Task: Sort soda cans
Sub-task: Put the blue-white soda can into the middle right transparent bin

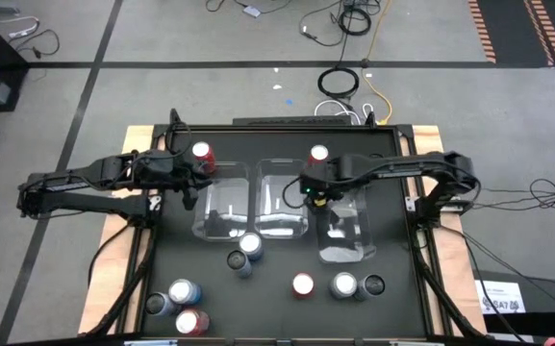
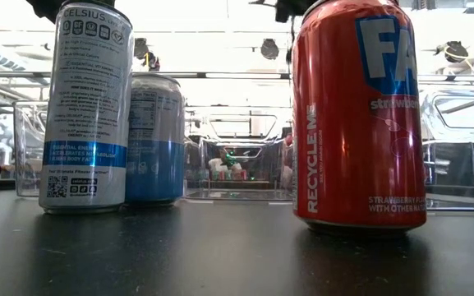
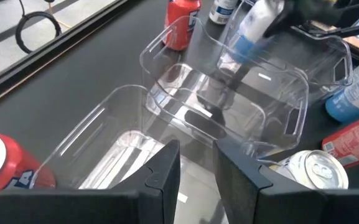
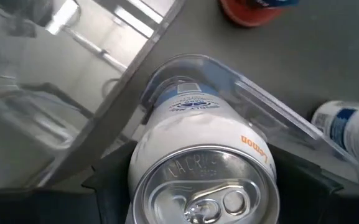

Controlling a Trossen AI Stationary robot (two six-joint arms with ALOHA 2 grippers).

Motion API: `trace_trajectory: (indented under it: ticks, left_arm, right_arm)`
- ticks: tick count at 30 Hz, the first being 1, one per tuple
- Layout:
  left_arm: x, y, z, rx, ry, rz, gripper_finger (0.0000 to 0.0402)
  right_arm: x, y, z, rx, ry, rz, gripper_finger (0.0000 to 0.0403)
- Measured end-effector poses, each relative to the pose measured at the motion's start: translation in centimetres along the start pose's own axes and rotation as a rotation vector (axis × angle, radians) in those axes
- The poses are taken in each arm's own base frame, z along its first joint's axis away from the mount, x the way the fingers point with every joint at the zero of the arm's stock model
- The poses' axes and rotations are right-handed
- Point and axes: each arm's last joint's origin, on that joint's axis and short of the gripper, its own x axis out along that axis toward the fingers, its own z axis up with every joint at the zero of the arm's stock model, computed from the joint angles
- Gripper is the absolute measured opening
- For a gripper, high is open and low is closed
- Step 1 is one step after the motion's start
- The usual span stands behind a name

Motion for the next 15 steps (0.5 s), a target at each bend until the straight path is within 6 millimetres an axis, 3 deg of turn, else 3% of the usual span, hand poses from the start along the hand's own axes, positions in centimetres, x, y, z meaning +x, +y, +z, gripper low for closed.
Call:
trace_trajectory:
  ticks: [6,15]
  left_arm:
    - [0.0,0.0,0.0,-0.012,0.0,0.0,0.0105]
    - [0.0,-0.1,-0.1,-0.012,0.013,-0.023,0.0105]
  right_arm:
    - [2.7,0.3,-0.6,0.002,0.015,-0.001,0.0284]
    - [2.8,-0.4,-0.9,0.019,0.007,0.039,0.0292]
